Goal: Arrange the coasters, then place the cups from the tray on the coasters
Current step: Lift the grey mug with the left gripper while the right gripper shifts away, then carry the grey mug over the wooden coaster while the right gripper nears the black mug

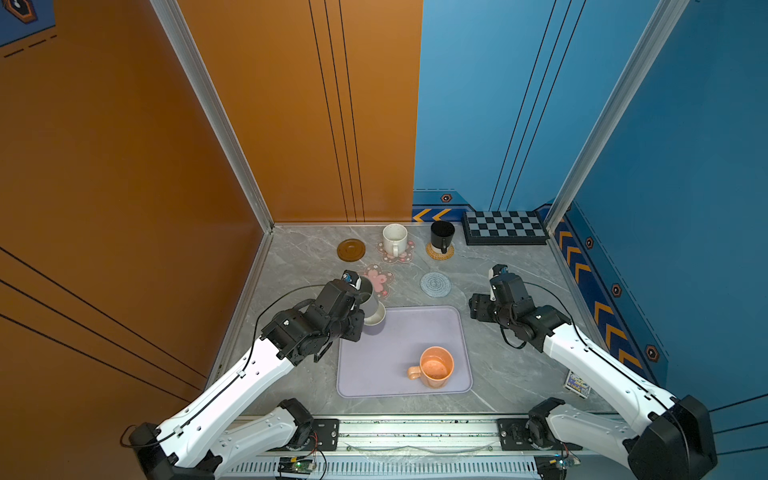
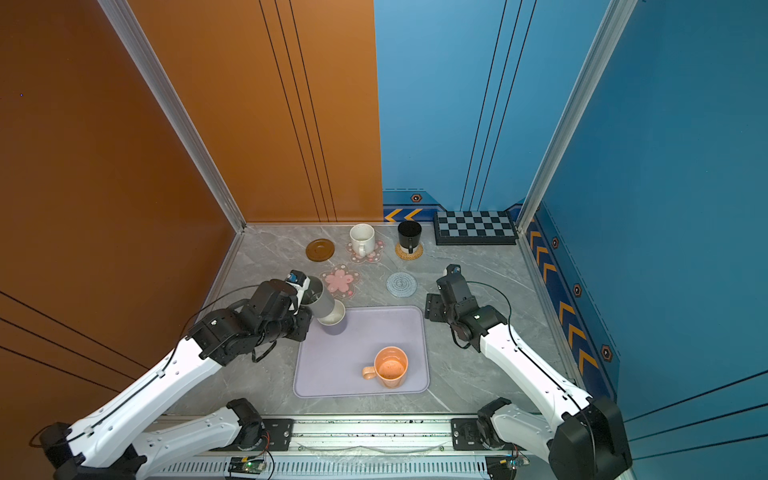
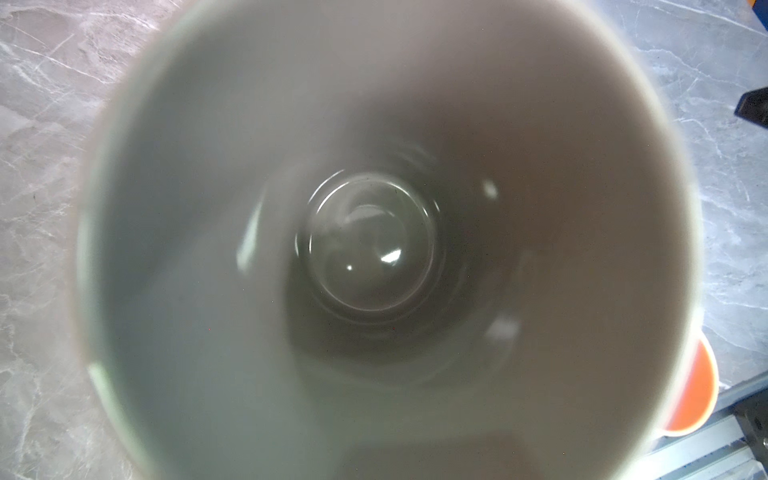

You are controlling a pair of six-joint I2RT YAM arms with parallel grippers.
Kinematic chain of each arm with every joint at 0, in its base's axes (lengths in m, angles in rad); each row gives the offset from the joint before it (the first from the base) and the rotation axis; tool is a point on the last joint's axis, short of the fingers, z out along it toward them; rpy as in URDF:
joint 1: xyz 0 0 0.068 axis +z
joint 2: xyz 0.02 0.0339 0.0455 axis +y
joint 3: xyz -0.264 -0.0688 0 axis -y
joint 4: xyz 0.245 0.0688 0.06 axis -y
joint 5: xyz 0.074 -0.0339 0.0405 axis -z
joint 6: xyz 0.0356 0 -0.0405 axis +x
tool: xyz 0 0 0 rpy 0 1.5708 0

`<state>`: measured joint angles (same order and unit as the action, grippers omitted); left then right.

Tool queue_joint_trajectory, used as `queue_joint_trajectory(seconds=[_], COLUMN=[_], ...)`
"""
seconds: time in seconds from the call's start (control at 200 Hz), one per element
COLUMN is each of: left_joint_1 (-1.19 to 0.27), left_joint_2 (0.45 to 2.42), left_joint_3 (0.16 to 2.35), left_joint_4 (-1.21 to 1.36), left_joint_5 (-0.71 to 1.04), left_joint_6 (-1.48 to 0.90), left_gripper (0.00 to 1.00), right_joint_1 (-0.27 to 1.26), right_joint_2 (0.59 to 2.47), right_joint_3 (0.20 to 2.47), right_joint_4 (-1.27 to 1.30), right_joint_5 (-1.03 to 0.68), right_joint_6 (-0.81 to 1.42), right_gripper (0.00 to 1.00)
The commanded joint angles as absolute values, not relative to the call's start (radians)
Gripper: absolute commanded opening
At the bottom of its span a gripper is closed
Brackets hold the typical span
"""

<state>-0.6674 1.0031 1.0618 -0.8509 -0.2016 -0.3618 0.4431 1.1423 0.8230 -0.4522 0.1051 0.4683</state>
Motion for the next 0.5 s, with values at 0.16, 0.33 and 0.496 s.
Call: queue_joint_trajectory(seconds=[0.16, 0.33, 0.496], left_joint_1=[-0.579, -0.537, -0.484], left_joint_2=[1.062, 1.121, 1.18], left_joint_3=[1.188, 1.254, 1.295], left_joint_4=[-0.739, -0.736, -0.731], left_joint_5=[-0.142, -0.105, -0.08], left_joint_6=[-0.311, -0.277, -0.264], left_gripper=[0.0, 0.0, 0.0], right_joint_1=[0.418, 0.415, 0.414], right_joint_2=[1.184, 1.167, 1.157], right_joint_3=[0.94, 0.967, 0.956], right_joint_4=[-0.45, -0.474, -0.476], right_joint_5=[0.066, 0.089, 0.116], right_joint_6=[0.465, 0.465, 0.48], right_gripper=[0.74, 0.75, 0.75])
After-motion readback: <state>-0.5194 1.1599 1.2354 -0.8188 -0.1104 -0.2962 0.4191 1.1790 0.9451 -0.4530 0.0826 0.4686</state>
